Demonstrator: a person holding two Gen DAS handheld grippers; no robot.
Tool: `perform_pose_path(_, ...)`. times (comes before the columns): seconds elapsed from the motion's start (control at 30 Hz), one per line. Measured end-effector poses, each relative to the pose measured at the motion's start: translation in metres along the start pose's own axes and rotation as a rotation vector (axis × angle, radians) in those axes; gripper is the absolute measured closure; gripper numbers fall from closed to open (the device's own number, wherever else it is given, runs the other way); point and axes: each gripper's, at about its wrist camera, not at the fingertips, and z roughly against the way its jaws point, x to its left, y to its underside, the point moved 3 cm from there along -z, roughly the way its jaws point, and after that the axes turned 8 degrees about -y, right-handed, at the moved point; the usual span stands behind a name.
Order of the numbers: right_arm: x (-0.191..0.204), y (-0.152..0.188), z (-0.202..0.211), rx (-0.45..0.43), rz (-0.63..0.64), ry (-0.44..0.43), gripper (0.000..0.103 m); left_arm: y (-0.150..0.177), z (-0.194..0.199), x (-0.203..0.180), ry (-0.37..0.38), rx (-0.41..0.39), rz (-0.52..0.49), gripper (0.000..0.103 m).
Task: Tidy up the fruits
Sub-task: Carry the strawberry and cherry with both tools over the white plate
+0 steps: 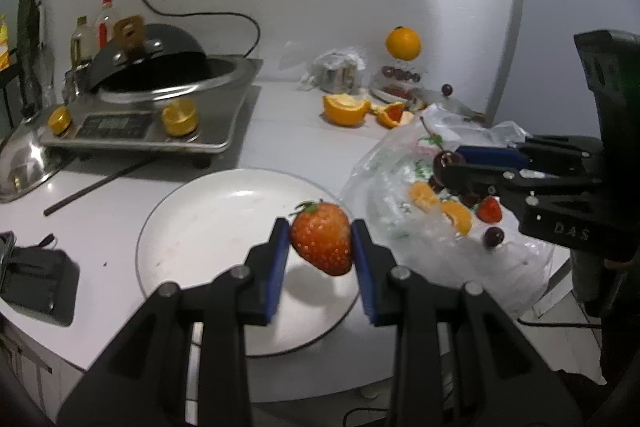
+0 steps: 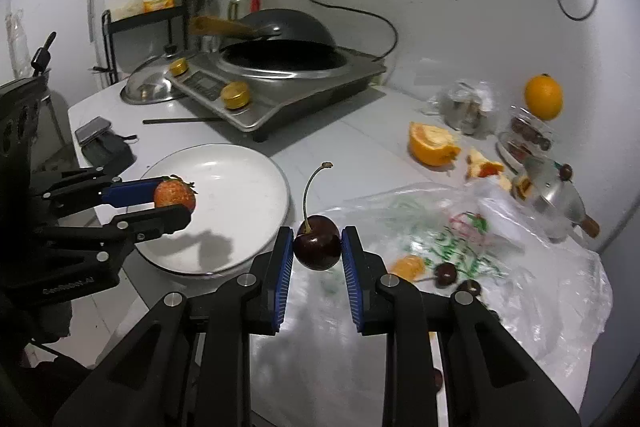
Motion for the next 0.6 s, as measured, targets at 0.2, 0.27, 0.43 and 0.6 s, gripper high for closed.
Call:
perform_pose_path(0.2,0.021,-0.005,-0.019,0.025,0.026,-0.04,0.077,0.009,-0.004,0.02,-0.016,0.02,0.031,0.071)
perform_pose_path(0.27,0.028,-0.006,-0.027,0.037,0.033,-0.054,0.077,0.014,-0.006,0.026,-0.019,0.031,0.037,0.071)
perform_pose_path(0.43,0.042,-0.006,-0.045,0.065,0.041,-0.091,0.077,0.025,-0.012,0.037,-0.025,0.062,0.049,0.071)
perform_pose_path(0.6,0.053,-0.003,-0.065,0.105,0.049,-0.124,0.077,0.032,-0.017,0.041,-0.025,0.085,0.051,0.071)
